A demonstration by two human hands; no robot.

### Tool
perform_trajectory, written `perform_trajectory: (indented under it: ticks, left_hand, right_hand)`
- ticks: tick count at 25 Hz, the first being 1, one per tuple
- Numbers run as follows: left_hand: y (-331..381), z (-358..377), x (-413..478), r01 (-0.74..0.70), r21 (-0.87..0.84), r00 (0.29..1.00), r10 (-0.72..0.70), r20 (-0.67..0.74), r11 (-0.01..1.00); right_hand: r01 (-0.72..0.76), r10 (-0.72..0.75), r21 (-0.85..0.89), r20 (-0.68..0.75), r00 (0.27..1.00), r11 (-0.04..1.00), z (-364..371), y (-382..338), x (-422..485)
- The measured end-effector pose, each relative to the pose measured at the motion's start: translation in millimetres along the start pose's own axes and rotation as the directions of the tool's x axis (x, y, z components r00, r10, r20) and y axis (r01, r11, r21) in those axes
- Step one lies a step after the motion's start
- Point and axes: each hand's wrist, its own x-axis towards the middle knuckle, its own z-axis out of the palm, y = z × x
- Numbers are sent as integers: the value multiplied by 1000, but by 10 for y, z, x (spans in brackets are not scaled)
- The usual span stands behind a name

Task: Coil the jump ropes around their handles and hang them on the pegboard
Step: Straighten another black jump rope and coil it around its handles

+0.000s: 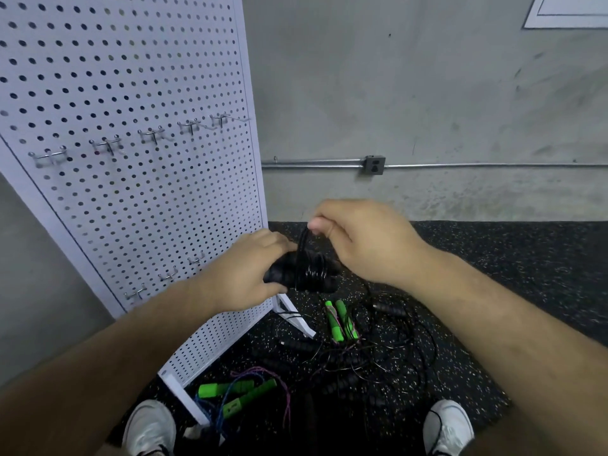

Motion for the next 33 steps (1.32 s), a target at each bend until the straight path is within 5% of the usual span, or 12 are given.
perform_trajectory:
  ticks: [7, 12, 14, 23, 33]
  left_hand:
    - [543, -192, -122, -71, -159, 997, 65, -40, 985]
    - [612, -373, -130, 97, -364, 991, -124, -50, 926]
    - [438, -388, -75, 154, -340, 977, -194, -85, 928]
    - [-179, -324, 53, 276, -54, 953, -281, -113, 960]
    - [45, -58, 25, 107, -65, 994, -105, 27, 992]
  right_hand:
    - [-91, 89, 154, 17, 996, 984, 156, 704, 88]
    - [-302, 152, 539, 304, 940, 786, 395, 540, -29]
    - [-341, 149, 396, 441, 885, 853, 580, 327, -138]
    - [-204, 91, 233, 419, 903, 951, 507, -459, -268]
    - [74, -63, -161, 69, 996, 984, 66, -114, -70]
